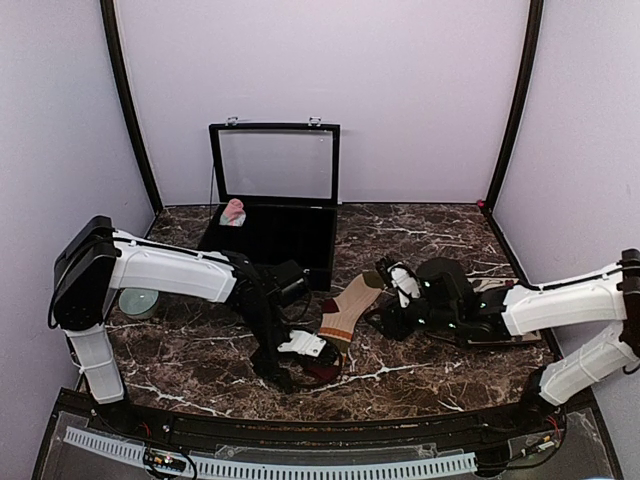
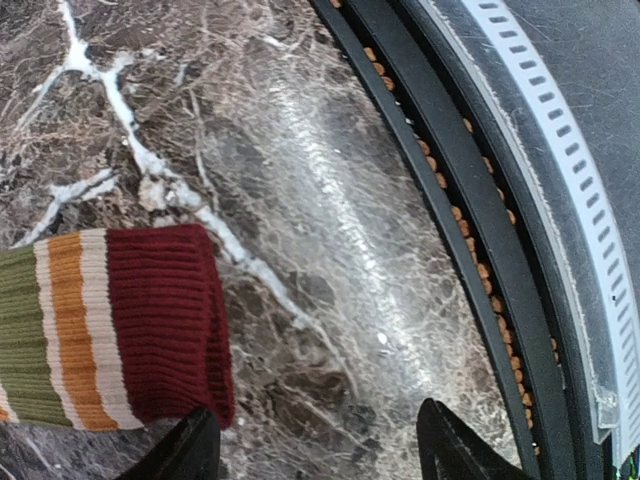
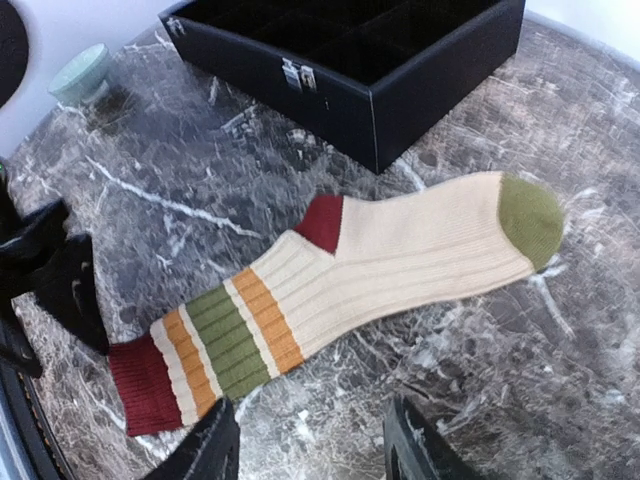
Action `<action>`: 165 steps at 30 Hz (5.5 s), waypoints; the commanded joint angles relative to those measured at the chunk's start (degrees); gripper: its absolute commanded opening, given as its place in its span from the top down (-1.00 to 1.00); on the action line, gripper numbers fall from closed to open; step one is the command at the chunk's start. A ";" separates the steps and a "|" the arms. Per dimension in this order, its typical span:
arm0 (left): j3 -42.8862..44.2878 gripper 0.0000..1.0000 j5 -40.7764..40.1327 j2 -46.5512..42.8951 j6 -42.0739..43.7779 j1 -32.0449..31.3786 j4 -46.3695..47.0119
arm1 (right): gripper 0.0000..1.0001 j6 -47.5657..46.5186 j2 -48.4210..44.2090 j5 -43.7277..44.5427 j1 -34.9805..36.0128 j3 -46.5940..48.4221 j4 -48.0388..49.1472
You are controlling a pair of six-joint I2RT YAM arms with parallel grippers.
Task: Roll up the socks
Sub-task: Pick up the sock from the center of the board, then roll the sock at the center of the board.
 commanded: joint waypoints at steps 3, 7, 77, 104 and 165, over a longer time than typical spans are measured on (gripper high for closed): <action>0.57 -0.21 -3.90 1.79 1.91 -0.06 7.04 | 0.03 -6.34 -13.38 4.36 5.56 -11.42 11.08; 0.32 -0.13 -5.63 2.51 3.66 -0.06 7.70 | 0.08 -8.79 -15.74 7.00 10.87 -13.53 11.18; 13.40 0.15 5.88 12.95 -6.47 10.73 -7.86 | 1.00 -10.42 19.97 16.30 22.08 -6.17 27.15; 0.73 0.12 -4.58 -2.05 2.35 0.59 11.38 | 1.00 13.99 27.34 -24.02 1.82 8.91 0.46; -0.31 0.31 -10.07 0.57 7.41 0.29 15.27 | 1.00 18.58 29.67 -25.12 -0.94 13.76 -11.06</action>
